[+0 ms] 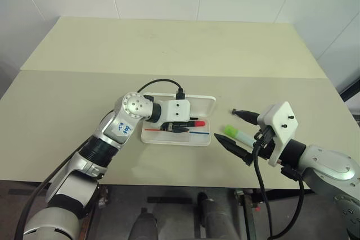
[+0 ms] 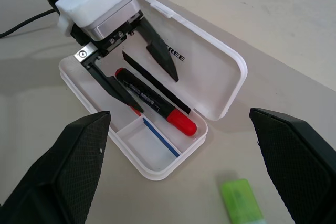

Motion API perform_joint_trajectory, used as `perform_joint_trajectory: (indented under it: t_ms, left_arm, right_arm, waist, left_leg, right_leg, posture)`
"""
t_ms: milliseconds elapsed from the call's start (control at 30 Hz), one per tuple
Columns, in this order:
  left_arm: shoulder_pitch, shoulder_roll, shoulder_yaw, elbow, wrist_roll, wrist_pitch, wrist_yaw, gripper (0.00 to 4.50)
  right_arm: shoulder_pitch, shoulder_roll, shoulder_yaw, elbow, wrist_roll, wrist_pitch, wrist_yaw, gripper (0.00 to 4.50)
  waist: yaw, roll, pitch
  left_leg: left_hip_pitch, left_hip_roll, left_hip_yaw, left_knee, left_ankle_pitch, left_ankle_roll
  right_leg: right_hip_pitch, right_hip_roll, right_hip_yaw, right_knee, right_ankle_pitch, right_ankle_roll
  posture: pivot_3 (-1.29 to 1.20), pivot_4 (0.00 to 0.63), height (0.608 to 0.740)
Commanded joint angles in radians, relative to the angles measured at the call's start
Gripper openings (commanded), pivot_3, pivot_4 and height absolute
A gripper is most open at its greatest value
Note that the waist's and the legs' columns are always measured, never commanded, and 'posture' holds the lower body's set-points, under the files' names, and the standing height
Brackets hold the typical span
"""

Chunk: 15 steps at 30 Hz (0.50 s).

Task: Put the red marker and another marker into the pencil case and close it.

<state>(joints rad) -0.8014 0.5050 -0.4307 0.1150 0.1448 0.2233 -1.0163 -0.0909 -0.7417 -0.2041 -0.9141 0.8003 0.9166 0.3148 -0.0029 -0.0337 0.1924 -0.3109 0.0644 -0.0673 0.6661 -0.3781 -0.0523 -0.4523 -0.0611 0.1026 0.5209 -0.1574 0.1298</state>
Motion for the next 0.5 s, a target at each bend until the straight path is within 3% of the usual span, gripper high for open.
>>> perform_joint_trajectory:
  t_ms: [33,67,500]
  left_arm:
    - [-0.005,-0.011,0.045,-0.070,-0.029,0.039,0.004,4.32]
    - [-0.001,-0.012,0.052,-0.082,-0.039,0.048,0.001,4.47]
    - [0.047,0.021,0.061,-0.302,-0.151,0.263,-0.095,4.47]
  right_arm:
    - [0.003,-0.010,-0.022,-0.028,0.000,-0.021,0.003,4.50]
    - [0.003,-0.011,-0.021,-0.028,-0.001,-0.021,0.004,4.50]
    - [0.000,-0.019,-0.027,-0.024,0.000,-0.020,0.013,4.50]
  waist:
    - [0.000,0.000,0.000]
    - [0.000,0.000,0.000]
    - [-0.006,0.000,0.000]
  left_leg:
    - [0.000,0.000,0.000,0.000,0.000,0.000]
    - [0.000,0.000,0.000,0.000,0.000,0.000]
    - [0.009,0.000,0.000,0.000,-0.002,0.003]
  right_leg:
    - [0.000,0.000,0.000,0.000,0.000,0.000]
    - [0.000,0.000,0.000,0.000,0.000,0.000]
    - [0.006,0.000,0.000,-0.003,-0.002,-0.001]
  posture:
    - [0.00,0.150,0.740]
    - [0.00,0.150,0.740]
    - [0.00,0.150,0.740]
